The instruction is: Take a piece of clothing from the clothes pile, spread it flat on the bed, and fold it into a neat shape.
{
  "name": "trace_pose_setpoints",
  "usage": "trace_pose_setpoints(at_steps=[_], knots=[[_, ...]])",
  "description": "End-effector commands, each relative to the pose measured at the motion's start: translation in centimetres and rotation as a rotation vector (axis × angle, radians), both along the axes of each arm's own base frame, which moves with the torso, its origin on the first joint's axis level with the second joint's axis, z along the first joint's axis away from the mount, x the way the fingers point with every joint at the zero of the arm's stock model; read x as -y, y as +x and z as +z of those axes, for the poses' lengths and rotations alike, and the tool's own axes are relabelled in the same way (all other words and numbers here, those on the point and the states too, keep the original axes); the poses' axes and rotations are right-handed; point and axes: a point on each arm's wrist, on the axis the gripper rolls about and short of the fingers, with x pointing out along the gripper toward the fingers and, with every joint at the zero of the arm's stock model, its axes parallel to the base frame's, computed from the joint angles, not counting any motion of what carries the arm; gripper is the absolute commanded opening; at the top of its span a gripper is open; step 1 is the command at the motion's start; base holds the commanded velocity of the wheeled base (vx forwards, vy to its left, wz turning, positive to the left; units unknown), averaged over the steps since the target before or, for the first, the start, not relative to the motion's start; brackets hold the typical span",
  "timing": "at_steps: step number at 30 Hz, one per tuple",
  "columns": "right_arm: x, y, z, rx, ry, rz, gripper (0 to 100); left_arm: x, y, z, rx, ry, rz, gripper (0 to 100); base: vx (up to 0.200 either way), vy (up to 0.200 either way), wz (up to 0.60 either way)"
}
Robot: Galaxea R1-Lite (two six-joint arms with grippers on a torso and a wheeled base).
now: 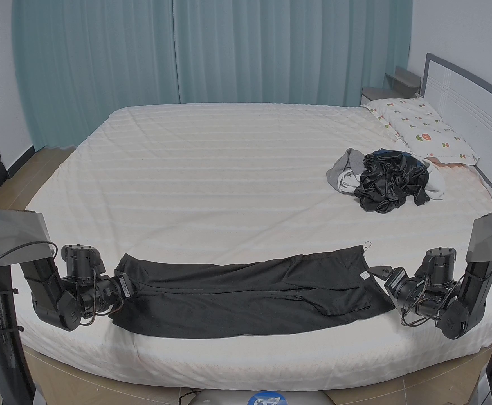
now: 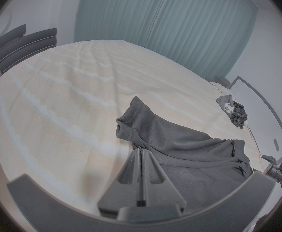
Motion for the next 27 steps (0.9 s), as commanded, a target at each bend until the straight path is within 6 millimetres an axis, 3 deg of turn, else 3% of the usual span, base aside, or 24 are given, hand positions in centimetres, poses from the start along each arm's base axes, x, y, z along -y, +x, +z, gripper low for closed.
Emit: trace_pose_setpoints(at_steps=[1,16,27], knots=[[0.0,0.0,0.0,0.001,0.001,0.001,100,0.2,-0.3,1.4,0.037,0.016,0.001,0,0.0,0.0,0.0],[0.2,0.1,0.1,0.005,0.001,-0.008,100,-2.4,0.0,2.1,0.061,0.024,0.061,0,0.0,0.0,0.0],[0.3,0.1,0.1,0.007,0.002,-0.012,100,-2.5,0.1,2.2,0.067,-0.01,0.032,0,0.0,0.0,0.0]])
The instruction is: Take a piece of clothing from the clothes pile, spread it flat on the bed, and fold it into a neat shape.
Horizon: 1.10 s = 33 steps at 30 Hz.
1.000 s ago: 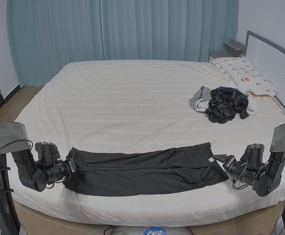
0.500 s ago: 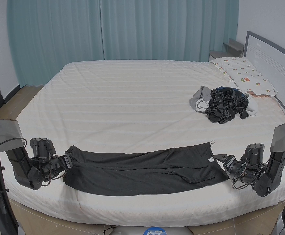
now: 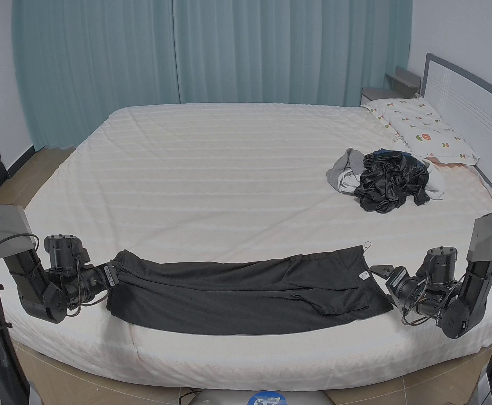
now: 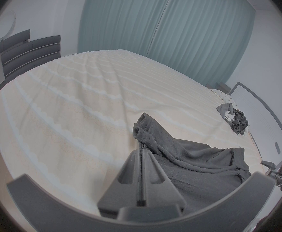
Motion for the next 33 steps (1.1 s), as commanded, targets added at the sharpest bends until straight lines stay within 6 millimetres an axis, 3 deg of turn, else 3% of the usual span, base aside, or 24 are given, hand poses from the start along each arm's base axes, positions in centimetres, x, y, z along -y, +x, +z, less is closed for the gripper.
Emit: trace_pose_setpoints(at_steps=[1,19,23,29,33], knots=[[0.0,0.0,0.1,0.003,0.0,-0.002,100,0.0,0.1,0.0,0.003,-0.003,0.0,0,0.0,0.0,0.0],[0.3,0.0,0.3,0.036,0.019,-0.019,100,0.2,0.7,-0.8,-0.007,-0.012,-0.002,0,0.0,0.0,0.0],[0.3,0.0,0.3,0.035,0.021,-0.02,100,0.2,0.9,-0.9,-0.008,-0.029,0.009,0,-0.2,0.0,0.0],[0.3,0.0,0.3,0.034,0.021,-0.018,100,0.3,1.0,-0.8,0.001,-0.031,0.008,0,0.0,0.0,0.0],[0.3,0.0,0.3,0.034,0.021,-0.018,100,0.8,2.0,-0.1,0.035,-0.128,0.062,0,0.0,0.0,0.0]])
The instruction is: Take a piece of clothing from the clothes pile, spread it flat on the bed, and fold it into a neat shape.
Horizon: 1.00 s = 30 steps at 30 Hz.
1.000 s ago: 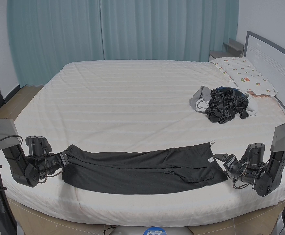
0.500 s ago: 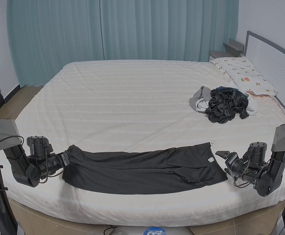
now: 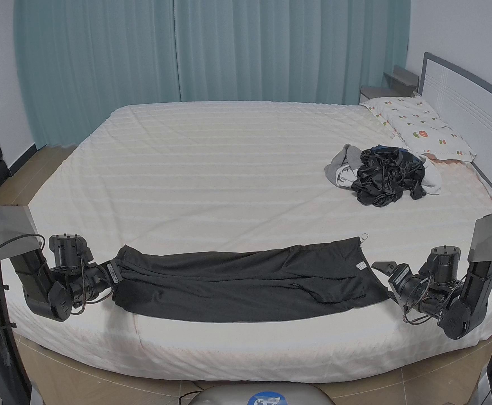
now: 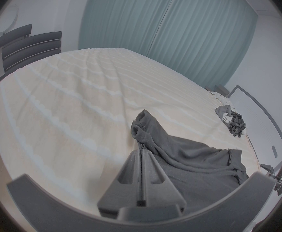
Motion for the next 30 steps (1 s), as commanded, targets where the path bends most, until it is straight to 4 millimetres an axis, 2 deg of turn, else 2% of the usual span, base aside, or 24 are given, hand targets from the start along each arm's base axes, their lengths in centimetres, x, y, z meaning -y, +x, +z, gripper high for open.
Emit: trace_pose_setpoints(at_steps=[1,4,11,16,18,23,27,30], knots=[[0.0,0.0,0.0,-0.001,0.0,0.001,100,0.9,1.0,0.6,0.035,-0.076,0.032,0,0.0,0.0,0.0],[0.0,0.0,-0.1,-0.002,0.0,0.001,100,1.6,1.0,0.8,0.037,-0.082,0.018,0,0.0,0.0,0.0],[-0.1,0.1,-0.2,-0.005,0.0,0.002,100,3.7,1.4,1.2,0.054,-0.057,0.002,0,0.0,-0.2,0.0],[-0.1,0.0,-0.3,-0.008,-0.001,0.002,100,4.2,1.4,1.2,0.057,-0.044,0.005,0,0.0,-0.2,0.0],[-0.1,0.0,-0.2,-0.007,-0.001,0.002,100,4.2,1.4,1.1,0.054,-0.043,0.005,0,0.0,0.0,0.0],[-0.1,0.0,-0.3,-0.008,-0.001,0.004,100,3.3,1.5,0.6,0.038,-0.033,0.035,0,0.0,0.0,0.0],[-0.1,0.0,-0.3,-0.01,-0.001,0.004,100,1.1,1.2,-0.1,0.009,0.007,0.084,0,0.0,0.0,0.0],[-0.1,0.0,-0.3,-0.01,-0.001,0.005,100,0.2,1.1,0.1,0.011,0.021,0.108,0,0.0,0.0,0.0]])
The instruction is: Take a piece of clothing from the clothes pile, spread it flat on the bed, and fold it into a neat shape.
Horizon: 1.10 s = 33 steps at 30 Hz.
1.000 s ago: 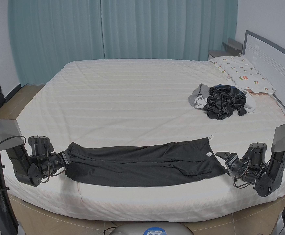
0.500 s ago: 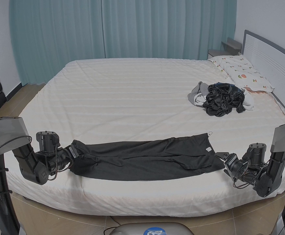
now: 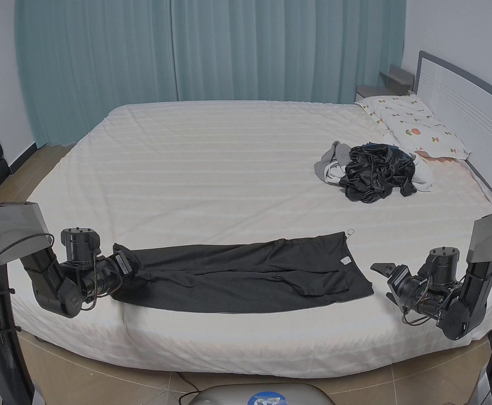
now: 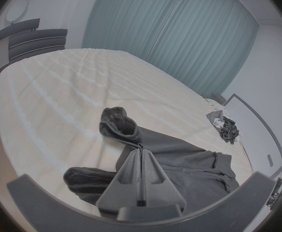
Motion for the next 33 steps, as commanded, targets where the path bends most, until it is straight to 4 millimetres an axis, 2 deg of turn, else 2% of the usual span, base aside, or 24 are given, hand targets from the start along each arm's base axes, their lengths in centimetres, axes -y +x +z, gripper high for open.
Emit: trace_pose_setpoints(at_steps=[1,8,9,20,24,33], knots=[[-0.1,0.0,0.0,-0.002,0.0,0.004,100,-1.6,-0.3,-0.2,-0.013,0.017,0.052,0,0.0,0.0,0.0],[-0.2,-0.1,-0.1,-0.005,0.001,0.006,100,-2.0,-0.8,-0.9,-0.061,0.043,0.05,0,0.0,0.0,0.0],[-0.2,-0.1,-0.1,-0.005,0.001,0.006,100,-2.0,-0.9,-1.0,-0.064,0.051,0.045,100,0.0,0.0,0.0],[-0.2,-0.1,-0.1,-0.006,-0.001,0.007,100,-2.1,-0.5,-0.4,-0.036,0.075,0.034,100,0.0,0.0,0.0],[-0.1,-0.1,-0.1,-0.006,-0.001,0.004,100,-2.1,0.6,-0.3,-0.013,0.074,0.024,100,0.0,0.0,0.0],[-0.1,-0.1,-0.5,-0.015,-0.004,0.003,100,-1.1,2.4,-1.7,-0.093,0.073,-0.011,100,0.0,0.0,0.0]])
